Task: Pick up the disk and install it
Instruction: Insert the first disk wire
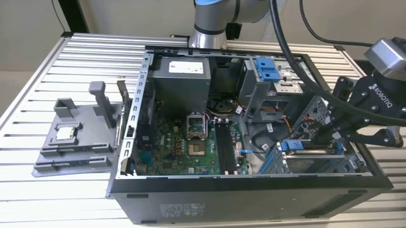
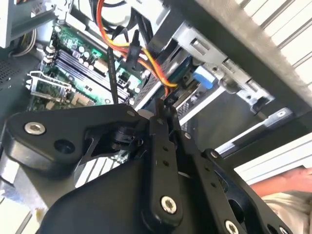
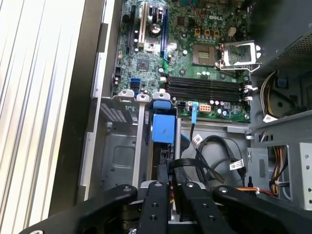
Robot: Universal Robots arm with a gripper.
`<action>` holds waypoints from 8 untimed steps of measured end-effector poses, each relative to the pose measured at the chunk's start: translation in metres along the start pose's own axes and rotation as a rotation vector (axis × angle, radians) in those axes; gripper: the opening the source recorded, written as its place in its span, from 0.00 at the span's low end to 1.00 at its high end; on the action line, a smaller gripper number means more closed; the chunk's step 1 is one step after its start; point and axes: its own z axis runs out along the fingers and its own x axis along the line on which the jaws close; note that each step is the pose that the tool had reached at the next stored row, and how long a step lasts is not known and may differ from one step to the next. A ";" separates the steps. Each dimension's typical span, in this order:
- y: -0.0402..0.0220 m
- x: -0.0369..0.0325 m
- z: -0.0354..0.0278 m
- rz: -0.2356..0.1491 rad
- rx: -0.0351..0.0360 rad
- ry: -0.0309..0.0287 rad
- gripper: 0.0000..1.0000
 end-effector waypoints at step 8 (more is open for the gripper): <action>-0.0018 0.0002 -0.0005 -0.002 -0.0002 -0.0017 0.00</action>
